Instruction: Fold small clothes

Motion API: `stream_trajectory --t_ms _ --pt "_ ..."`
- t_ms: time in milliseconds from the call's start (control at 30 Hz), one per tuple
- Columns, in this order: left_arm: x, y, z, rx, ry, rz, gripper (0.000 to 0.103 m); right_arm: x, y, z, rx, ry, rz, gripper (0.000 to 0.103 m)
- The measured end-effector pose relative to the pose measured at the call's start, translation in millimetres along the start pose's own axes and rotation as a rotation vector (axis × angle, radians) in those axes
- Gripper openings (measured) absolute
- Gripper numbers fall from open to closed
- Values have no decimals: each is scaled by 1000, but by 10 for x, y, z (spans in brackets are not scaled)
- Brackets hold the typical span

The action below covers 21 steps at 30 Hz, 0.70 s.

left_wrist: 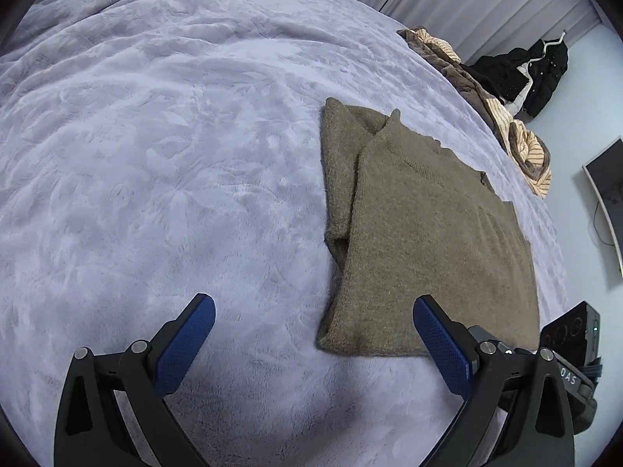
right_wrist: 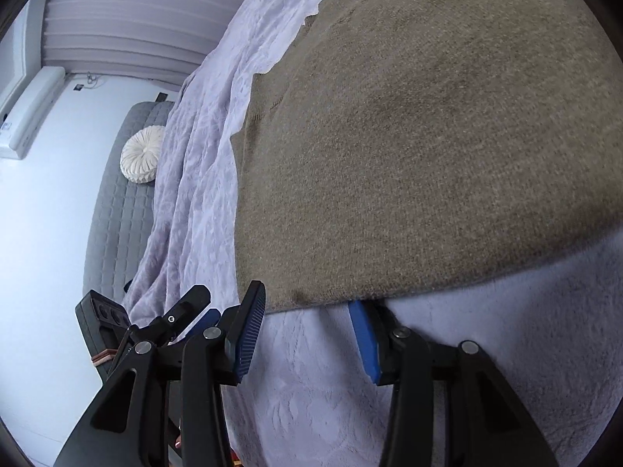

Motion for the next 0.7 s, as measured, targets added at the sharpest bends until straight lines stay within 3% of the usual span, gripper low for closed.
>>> stream_trajectory --t_ms 167,333,367,400,700 --pt "122 -92 44 -85 109 20 102 100 -80 -29 117 -69 -35 48" --pt "274 -177 -60 -131 286 75 102 211 -185 -22 202 -155 -42 47" --pt "302 -201 -92 -134 315 88 102 218 -215 4 202 -175 -40 31" --pt "331 -227 -119 -135 338 100 102 206 -232 33 195 -190 -38 8" --pt "753 -536 -450 -155 544 225 102 -181 -451 509 37 -319 -80 8"
Point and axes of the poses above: each gripper's, at about its wrist camera, not at the fingertips, and x roughly the way its jaws point, z to its left, y to its underside, the point moved 6 cm from there along x, roughly the way its jaws point, and after that the axes turned 3 degrees about x, right-handed, at the moved point
